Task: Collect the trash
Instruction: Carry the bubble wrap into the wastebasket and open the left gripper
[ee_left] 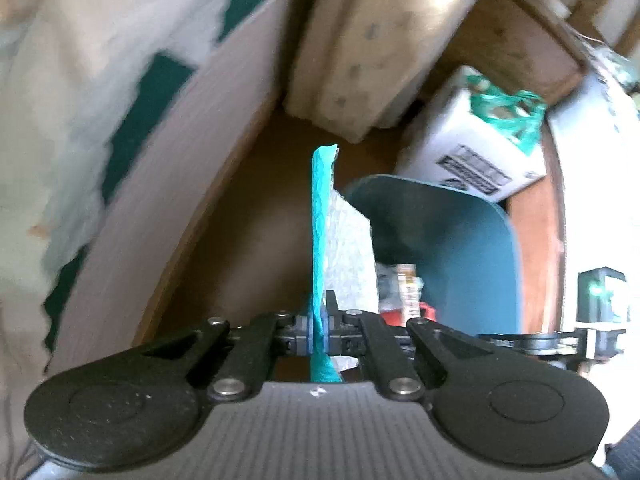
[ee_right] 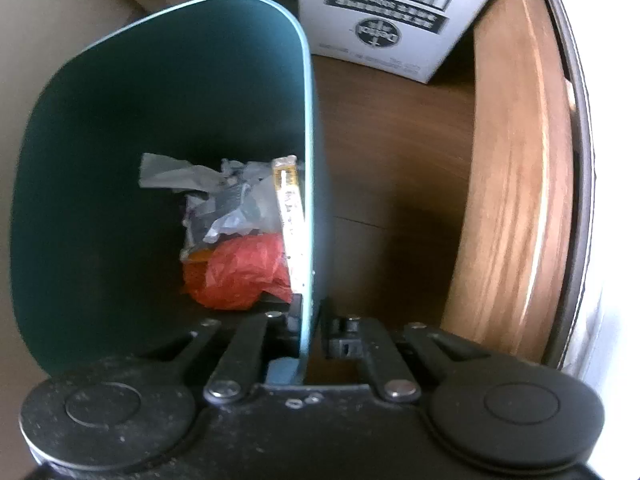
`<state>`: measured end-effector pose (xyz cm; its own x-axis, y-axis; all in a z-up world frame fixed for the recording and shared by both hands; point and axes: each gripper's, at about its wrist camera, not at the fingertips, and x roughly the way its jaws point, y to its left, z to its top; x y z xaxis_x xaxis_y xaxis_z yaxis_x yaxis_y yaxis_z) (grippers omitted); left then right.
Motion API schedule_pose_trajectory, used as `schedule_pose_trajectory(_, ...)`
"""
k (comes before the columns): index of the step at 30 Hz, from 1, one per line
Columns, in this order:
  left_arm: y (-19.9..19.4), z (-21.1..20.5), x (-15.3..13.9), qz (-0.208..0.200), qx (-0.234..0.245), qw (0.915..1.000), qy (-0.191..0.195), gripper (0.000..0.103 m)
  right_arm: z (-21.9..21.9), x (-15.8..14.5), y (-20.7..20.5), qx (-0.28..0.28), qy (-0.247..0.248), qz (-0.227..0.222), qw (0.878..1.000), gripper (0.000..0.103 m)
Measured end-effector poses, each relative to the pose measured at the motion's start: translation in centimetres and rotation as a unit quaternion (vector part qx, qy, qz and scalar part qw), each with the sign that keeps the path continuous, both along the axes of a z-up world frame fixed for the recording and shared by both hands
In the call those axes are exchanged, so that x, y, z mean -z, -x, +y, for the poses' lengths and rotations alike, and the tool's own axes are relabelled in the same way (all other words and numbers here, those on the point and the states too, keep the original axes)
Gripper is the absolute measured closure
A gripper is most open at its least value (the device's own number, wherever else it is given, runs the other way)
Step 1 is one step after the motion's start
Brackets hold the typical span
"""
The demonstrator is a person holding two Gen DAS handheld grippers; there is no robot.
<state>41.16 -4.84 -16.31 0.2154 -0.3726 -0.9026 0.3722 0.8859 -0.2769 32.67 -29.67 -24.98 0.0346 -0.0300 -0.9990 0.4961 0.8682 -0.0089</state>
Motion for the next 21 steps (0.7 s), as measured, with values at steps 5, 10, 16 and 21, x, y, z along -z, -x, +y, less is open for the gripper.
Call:
schedule_pose_trajectory(5, -1.2, -4.0, 0.9, 0.01, 0.028, 0.9995, 0.009, 0.099, 0.6, -0.6, -0.6, -0.012, -0.005, -0.006, 1.0, 0.093)
schedule_pose_trajectory(10, -1.7, -8.4, 4.1, 0.029, 0.059, 0.9977, -0.017, 0.099, 0.5, -0.5, -1.2, -0.016, -0.01, -0.013, 1.0, 0.092)
schedule_pose_trajectory(16, -2.8, -11.5, 9.3, 0.048, 0.074, 0.9945, -0.056, 0.099, 0.4, 0.1, -1.5, -0.018, -0.017, -0.023, 0.999, 0.092)
schedule_pose_trajectory(21, -3.2, -13.0, 12.8, 0.087, 0.072, 0.9904, -0.08, 0.099, -0.1, 1.1, -1.3, -0.018, -0.028, -0.023, 0.999, 0.093)
